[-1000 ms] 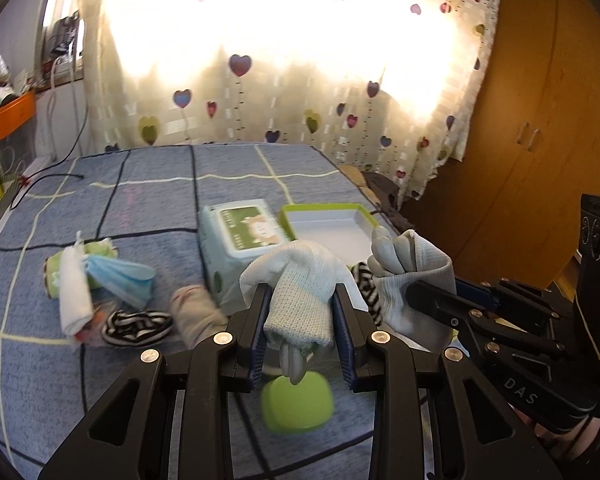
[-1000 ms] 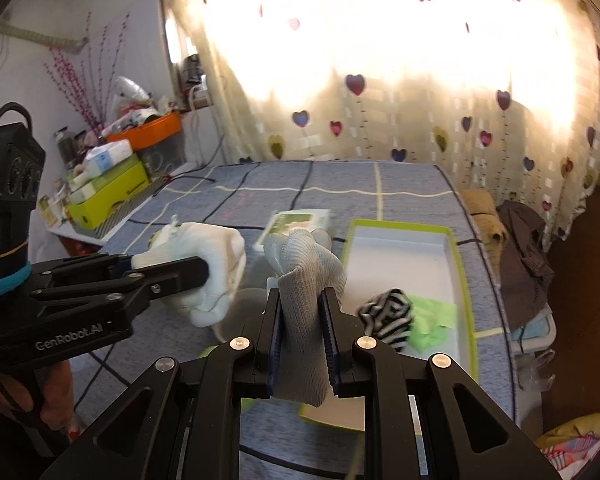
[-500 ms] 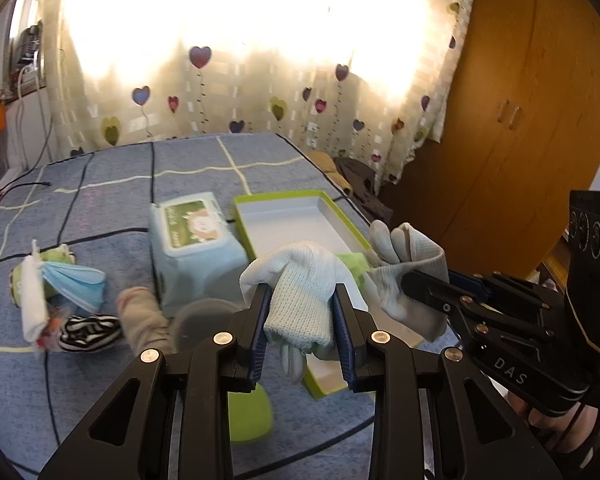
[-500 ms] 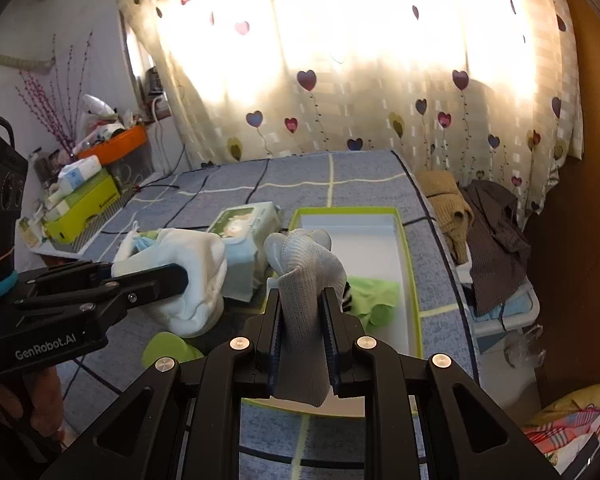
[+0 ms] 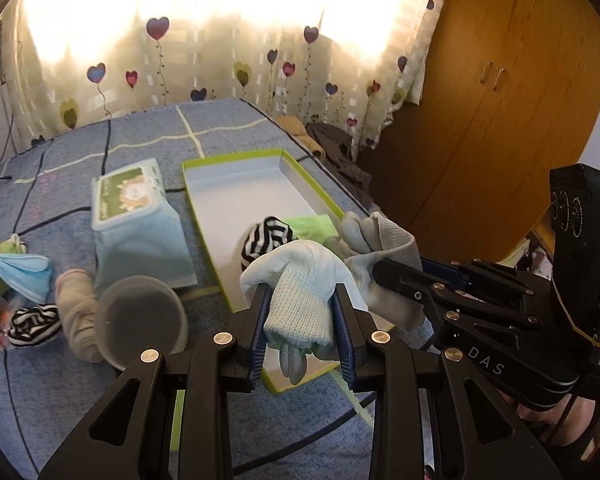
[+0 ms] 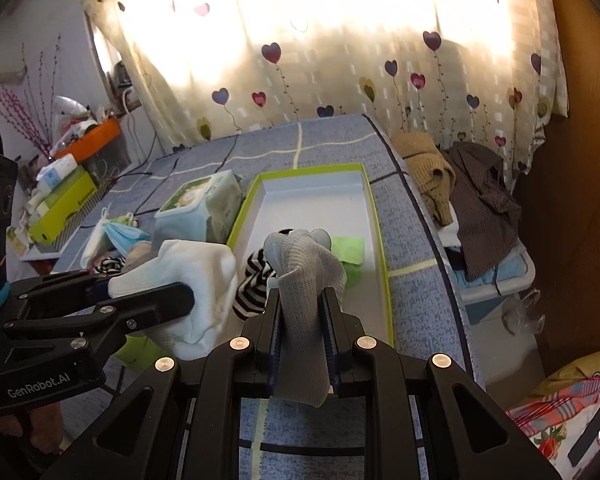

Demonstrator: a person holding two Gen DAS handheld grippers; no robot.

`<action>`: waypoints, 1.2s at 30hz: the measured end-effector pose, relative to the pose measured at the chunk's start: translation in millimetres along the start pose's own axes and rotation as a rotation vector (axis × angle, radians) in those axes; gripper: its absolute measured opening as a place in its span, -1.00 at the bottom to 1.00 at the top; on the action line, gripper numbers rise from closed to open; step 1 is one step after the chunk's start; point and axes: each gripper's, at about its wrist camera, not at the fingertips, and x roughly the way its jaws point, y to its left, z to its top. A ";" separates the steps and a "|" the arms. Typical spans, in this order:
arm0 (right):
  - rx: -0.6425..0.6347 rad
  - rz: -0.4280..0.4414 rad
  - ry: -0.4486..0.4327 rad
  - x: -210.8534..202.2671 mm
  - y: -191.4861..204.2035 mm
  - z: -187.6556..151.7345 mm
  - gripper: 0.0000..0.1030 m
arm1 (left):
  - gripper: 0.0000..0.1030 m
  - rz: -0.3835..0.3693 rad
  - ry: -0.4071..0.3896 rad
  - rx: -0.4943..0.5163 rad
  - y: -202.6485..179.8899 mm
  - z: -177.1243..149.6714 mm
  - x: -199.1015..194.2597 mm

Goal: Organize soft objects
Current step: 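Carry the white and grey socks toward the white tray with both grippers, then lower both socks into the tray and open both grippers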

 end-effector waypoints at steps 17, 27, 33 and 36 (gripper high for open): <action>0.019 -0.004 0.080 31.1 -17.3 -6.3 -0.66 | -0.40 0.010 0.117 0.013 -4.9 1.5 55.4; 0.012 -0.016 0.108 47.6 -19.1 -6.9 -0.65 | -0.40 0.035 0.153 0.007 -0.2 1.6 75.4; 0.012 -0.019 0.109 57.5 -20.2 -3.3 -0.65 | -0.39 0.044 0.143 -0.008 4.3 5.2 80.3; 0.013 -0.019 0.106 60.5 -21.6 -0.3 -0.65 | -0.26 0.027 0.142 -0.030 8.5 6.6 79.6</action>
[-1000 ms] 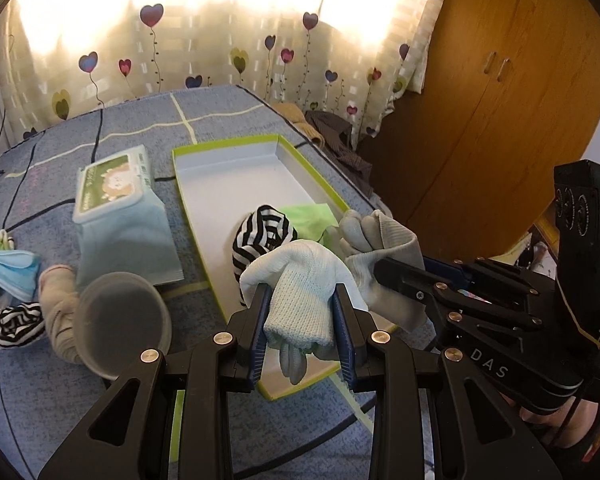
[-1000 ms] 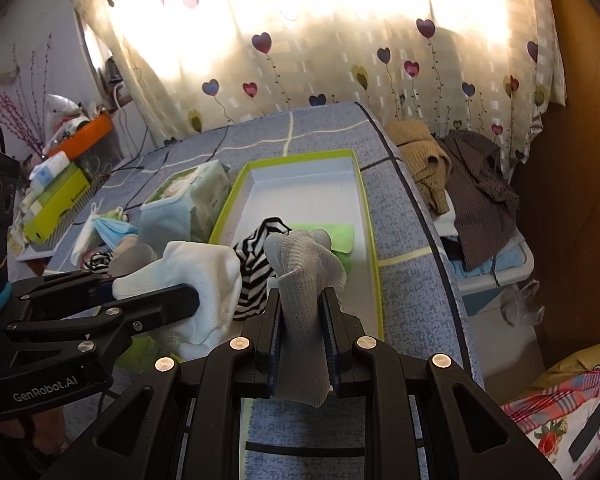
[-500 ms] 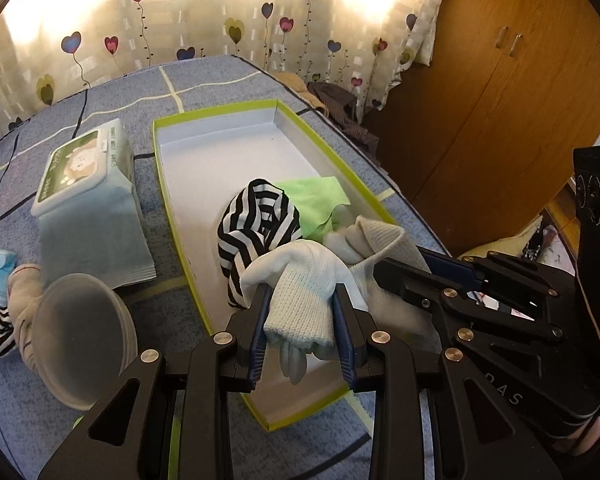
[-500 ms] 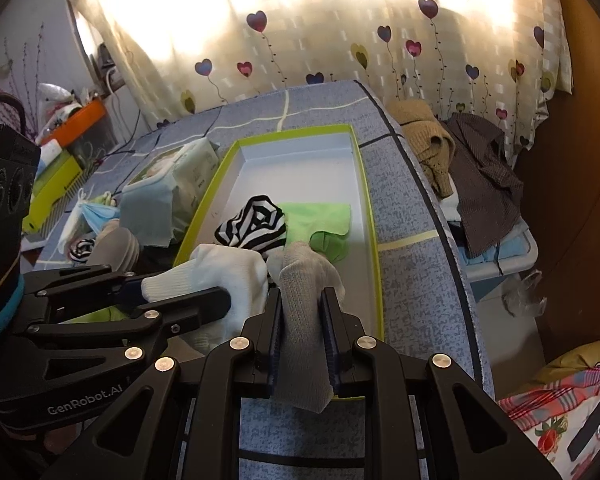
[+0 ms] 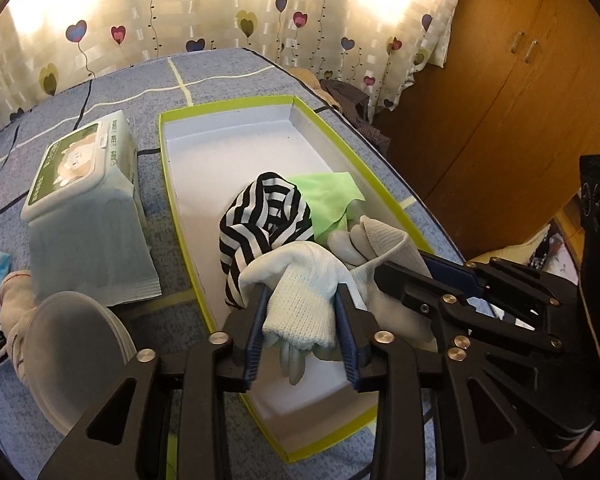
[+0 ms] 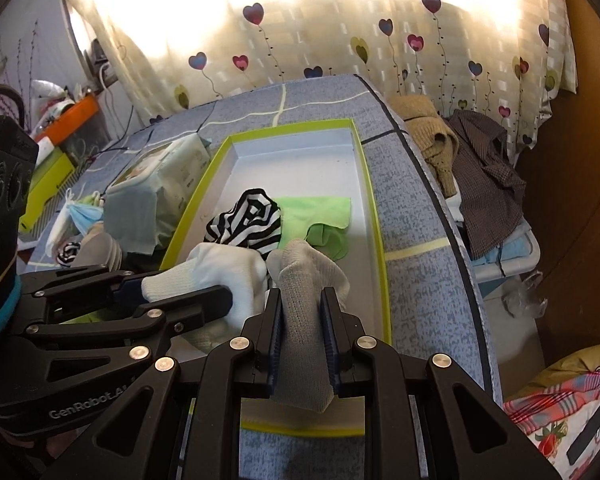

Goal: Organize soft objects
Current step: 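Lower both socks into the tray and open both grippers, then lift both open grippers out of the tray and back away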

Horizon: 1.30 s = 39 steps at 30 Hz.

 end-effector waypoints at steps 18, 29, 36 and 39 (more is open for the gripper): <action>-0.004 -0.009 0.023 -5.0 13.0 -7.1 0.00 | -0.16 -0.015 -0.128 -0.037 10.2 -6.6 -62.6; -0.036 -0.064 0.029 23.6 25.0 9.3 -0.19 | -0.16 0.007 -0.186 -0.117 48.6 -13.3 -92.6; -0.030 -0.055 0.021 37.9 26.7 28.2 -0.20 | -0.15 0.038 -0.209 -0.163 74.8 -17.3 -101.0; -0.030 -0.058 0.023 40.7 28.6 33.3 -0.19 | -0.16 0.048 -0.212 -0.174 82.7 -20.6 -103.3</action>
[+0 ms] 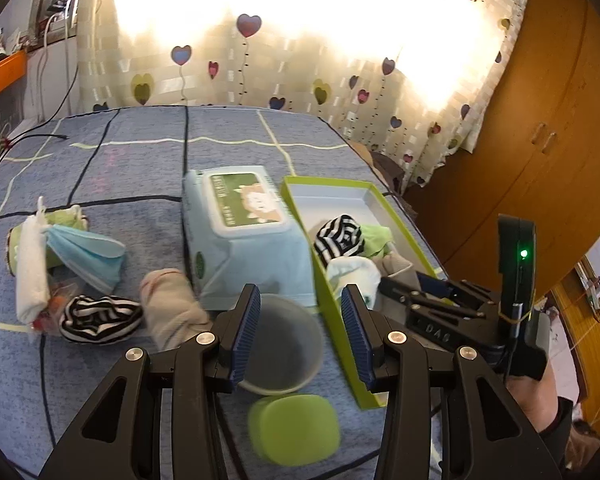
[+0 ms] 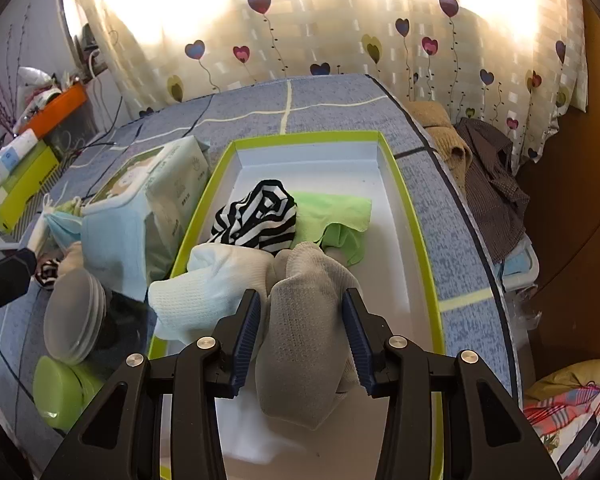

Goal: Organize soft objects
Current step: 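Lift both open grippers out of the tray and back away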

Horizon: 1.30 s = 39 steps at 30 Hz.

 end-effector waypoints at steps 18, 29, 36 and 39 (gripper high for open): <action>-0.009 -0.096 0.028 5.5 23.3 -6.1 0.23 | -0.16 -0.034 -0.003 -0.060 34.2 -8.0 -7.0; -0.040 -0.089 0.032 39.0 11.1 33.6 0.21 | -0.16 -0.015 -0.006 -0.097 51.7 -6.2 -4.9; -0.039 -0.080 0.031 25.6 10.4 34.5 0.21 | -0.16 -0.020 -0.011 -0.092 50.9 -6.2 -9.2; -0.024 -0.074 0.019 13.5 12.0 18.5 0.21 | -0.16 -0.020 -0.015 -0.080 46.4 -8.6 -14.8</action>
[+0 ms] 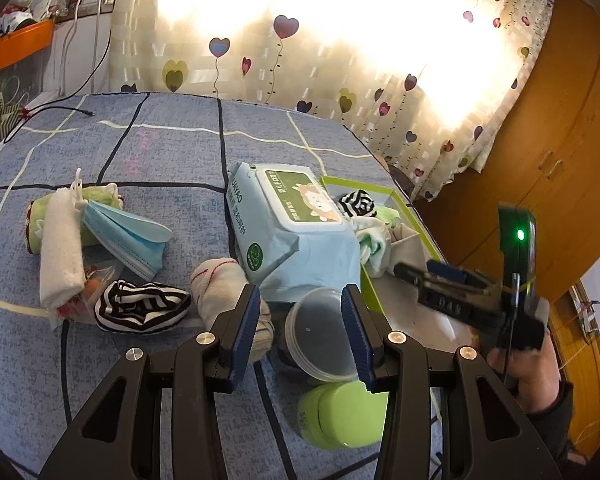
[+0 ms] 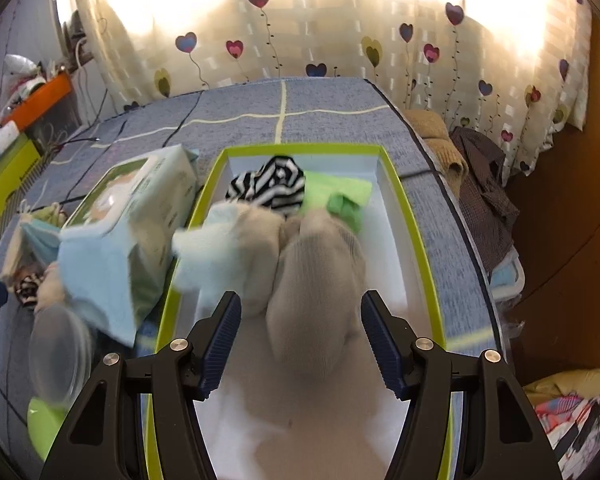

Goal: Organize soft objects
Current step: 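Lift both open grippers out of the tray and back away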

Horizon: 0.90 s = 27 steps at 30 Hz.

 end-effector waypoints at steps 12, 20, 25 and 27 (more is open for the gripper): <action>-0.110 0.064 0.029 -14.5 31.1 -63.2 0.22 | -0.15 0.017 0.008 0.017 -11.4 -13.9 -13.1; -0.127 0.080 0.038 -30.3 31.4 -82.9 0.23 | -0.16 0.022 0.009 0.011 -7.9 -18.2 -17.6; -0.121 0.072 0.046 -36.7 31.8 -89.9 0.23 | -0.16 0.008 0.021 0.015 -9.0 -23.1 -19.3; -0.116 0.065 0.051 -38.4 32.6 -91.5 0.23 | -0.16 0.003 0.019 0.016 -9.1 -25.1 -21.2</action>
